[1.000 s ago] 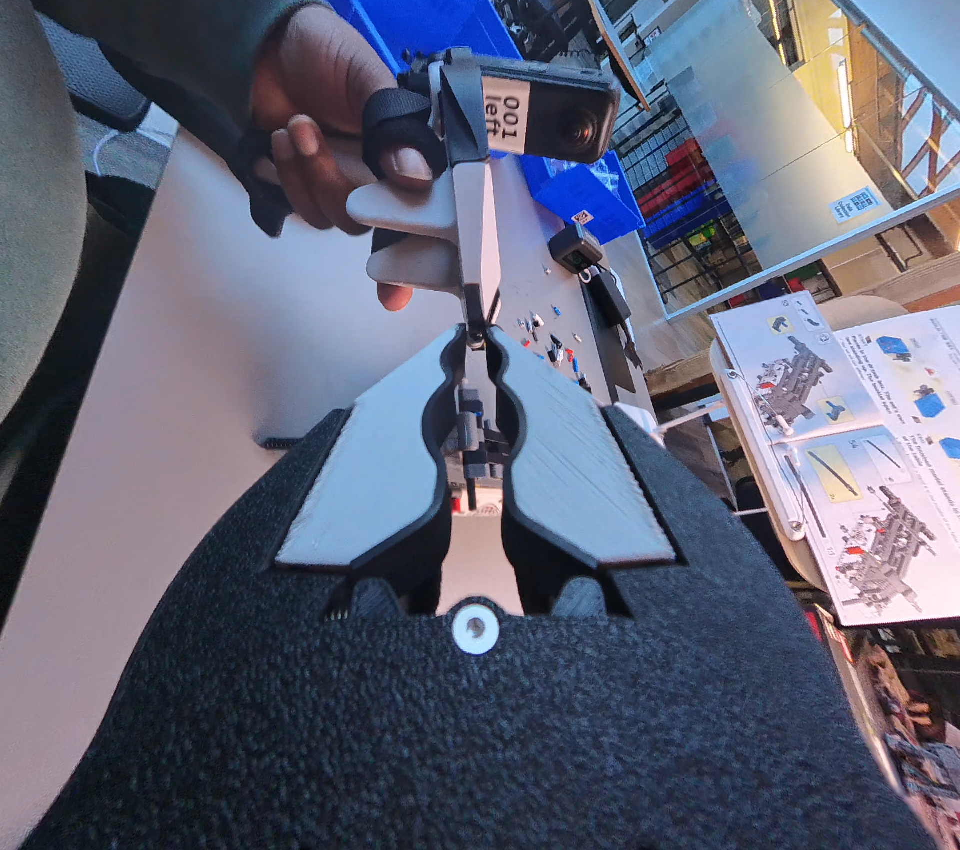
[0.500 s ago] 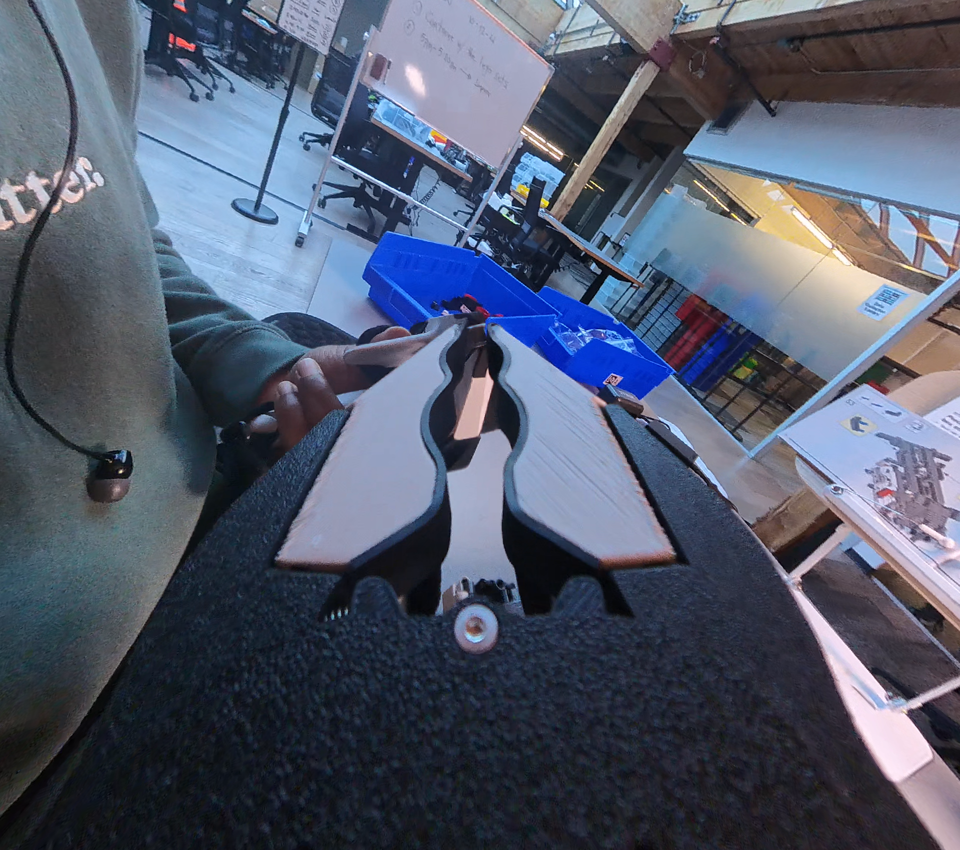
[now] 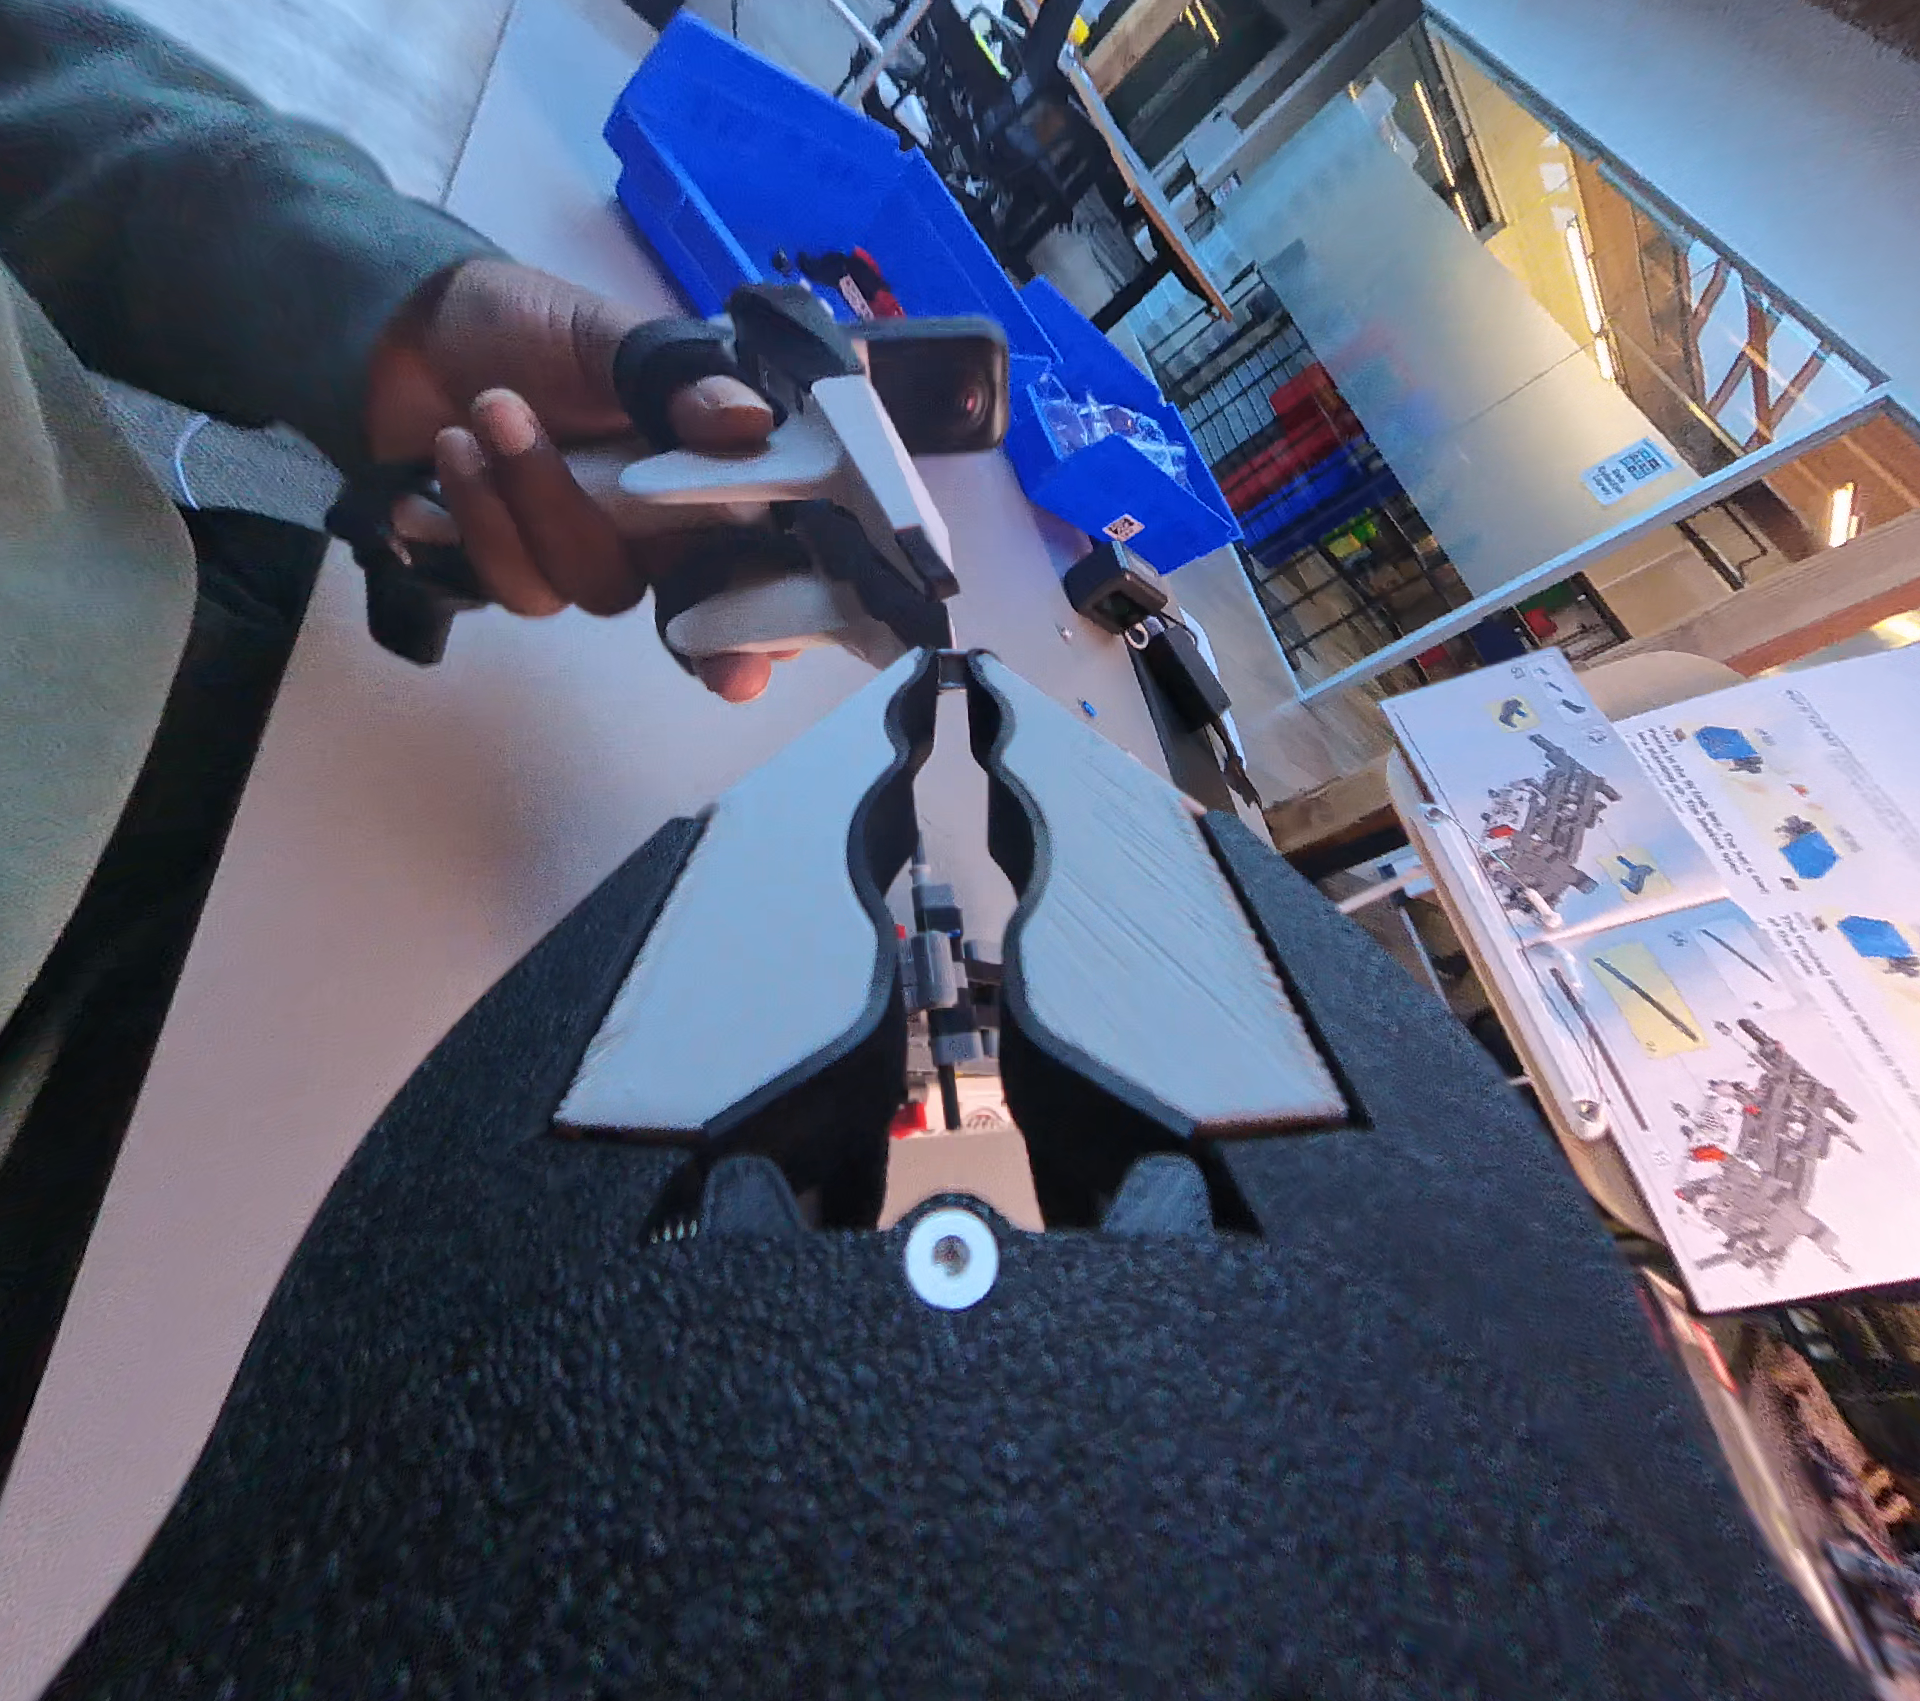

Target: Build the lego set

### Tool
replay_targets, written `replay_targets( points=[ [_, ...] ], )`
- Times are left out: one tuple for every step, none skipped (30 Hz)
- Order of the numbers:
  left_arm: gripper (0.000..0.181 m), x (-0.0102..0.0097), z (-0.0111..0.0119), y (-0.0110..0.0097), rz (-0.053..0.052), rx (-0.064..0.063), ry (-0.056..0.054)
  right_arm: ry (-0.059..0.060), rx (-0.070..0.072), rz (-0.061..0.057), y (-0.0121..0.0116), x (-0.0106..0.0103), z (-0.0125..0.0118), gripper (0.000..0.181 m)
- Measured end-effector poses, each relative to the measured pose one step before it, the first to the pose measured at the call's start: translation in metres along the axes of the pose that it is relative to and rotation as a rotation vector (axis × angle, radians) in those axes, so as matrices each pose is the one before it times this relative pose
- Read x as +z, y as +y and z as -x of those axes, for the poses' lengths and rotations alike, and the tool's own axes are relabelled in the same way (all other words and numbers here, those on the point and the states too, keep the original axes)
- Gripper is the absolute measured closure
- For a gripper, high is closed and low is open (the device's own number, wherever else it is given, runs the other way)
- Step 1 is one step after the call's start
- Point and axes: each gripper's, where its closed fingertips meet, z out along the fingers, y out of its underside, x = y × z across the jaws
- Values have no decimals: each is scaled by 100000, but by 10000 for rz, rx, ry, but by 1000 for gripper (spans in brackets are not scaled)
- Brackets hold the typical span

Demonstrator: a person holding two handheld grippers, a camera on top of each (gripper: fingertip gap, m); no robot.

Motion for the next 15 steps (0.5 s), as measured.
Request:
replay_targets(
  points=[
    [163, -28, 232, 84, 232, 266, -451, -17, -127, 192, 159, 181, 105, 177],
    [162, -26, 85, -35, 102, 157, -268, -34, -117, 177, 161, 224, 110, 177],
    [163, 1, 1, -16, 87, 58, -140, 24, -140, 162, 174, 224, 16, 177],
    [164, 27, -75, 114, 166, 41, -44, -18, -85, 100, 103, 205, 47, 177],
    [164, 75, 114, 202, 199, 58, -157, -43, -14, 39, 33, 160, 49, 177],
    [164, 66, 193, 134, 128, 116, -208, -37, -9, 67, 72, 136, 31, 176],
    [165, 62, 138, 67, 78, 92, -167, -16, -67, 75, 77, 109, 25, 177],
    [167, 17, 109, -6, 31, 42, -127, -18, -80, 41, 11, 103, 55, 177],
    [167, -15, 58, -5, 40, 20, -68, -14, -59, 48, 4, 67, 34, 176],
    [167, -40, 30, 3, 54, 25, -41, -2, -74, 42, 20, 37, -1, 176],
    [167, -41, 0, 28, 58, 44, -24, -22, -29, 6, -20, 28, 48, 176],
    [168, -38, -45, 20, 35, -9, 35, -30, -9, -22, -40, 21, 55, 176],
    [169, -53, -191, -39, -26, -126, 204, -1, 17, -128, -185, -30, 7, 176],
    [171, -64, -347, 26, -24, -271, 401, -56, 99, -234, -333, -70, 57, 176],
    [172, -48, -453, -10, -83, -329, 529, -93, 203, -333, -428, -103, 46, 176]
  ],
)
